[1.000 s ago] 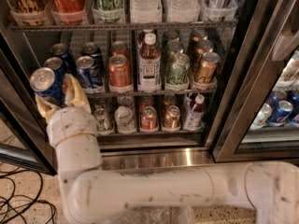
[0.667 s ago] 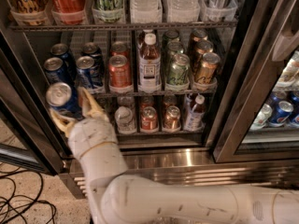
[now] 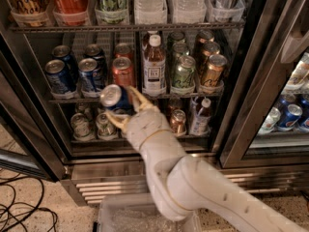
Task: Pick pepsi can from middle shelf of fridge
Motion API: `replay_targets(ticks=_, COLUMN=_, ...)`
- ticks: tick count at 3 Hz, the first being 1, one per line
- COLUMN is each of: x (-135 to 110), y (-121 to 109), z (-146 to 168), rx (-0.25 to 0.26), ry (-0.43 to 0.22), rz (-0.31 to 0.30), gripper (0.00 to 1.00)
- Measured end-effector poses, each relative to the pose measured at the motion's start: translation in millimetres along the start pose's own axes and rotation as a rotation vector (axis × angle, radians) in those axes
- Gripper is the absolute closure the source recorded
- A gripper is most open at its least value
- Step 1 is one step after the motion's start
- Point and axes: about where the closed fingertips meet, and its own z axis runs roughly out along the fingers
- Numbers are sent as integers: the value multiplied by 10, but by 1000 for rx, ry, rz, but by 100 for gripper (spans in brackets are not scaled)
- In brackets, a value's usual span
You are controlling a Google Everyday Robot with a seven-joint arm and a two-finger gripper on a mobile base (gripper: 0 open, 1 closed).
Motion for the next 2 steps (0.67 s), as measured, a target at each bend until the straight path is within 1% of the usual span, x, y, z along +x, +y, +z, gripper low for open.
replay_targets(ticks=1, x=55, y=-189, z=-131, rx=-12, ry=3, rz=-64, gripper=100)
replay_targets(ticks=2, x=59, y=-186, z=-132, rx=-12, ry=3, rz=-62, gripper=100)
